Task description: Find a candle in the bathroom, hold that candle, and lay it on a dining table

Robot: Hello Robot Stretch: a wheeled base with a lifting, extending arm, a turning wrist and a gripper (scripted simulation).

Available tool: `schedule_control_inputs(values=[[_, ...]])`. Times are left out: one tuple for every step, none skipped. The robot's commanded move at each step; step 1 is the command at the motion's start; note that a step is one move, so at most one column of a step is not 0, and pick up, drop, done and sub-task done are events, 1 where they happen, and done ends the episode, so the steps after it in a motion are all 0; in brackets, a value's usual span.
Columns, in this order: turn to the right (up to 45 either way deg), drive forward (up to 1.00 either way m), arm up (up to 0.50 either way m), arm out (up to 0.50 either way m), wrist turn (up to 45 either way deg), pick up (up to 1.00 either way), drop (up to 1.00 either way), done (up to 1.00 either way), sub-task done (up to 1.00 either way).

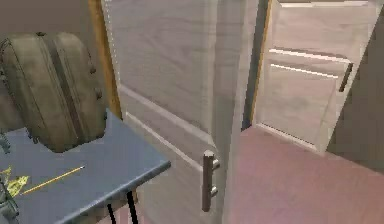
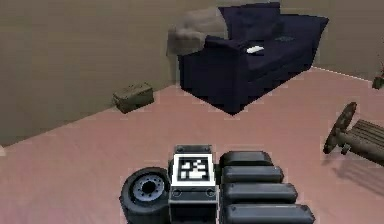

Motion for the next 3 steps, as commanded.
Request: schedule_control_inputs(values=[[-45.0,0.00,0.00,0.00,0.0,0.00,0.00,0.00,0.00],[-45.0,0.00,0.00,0.00,0.0,0.00,0.00,0.00,0.00],[-39.0,0.00,0.00,0.00,0.0,0.00,0.00,0.00,0.00]])
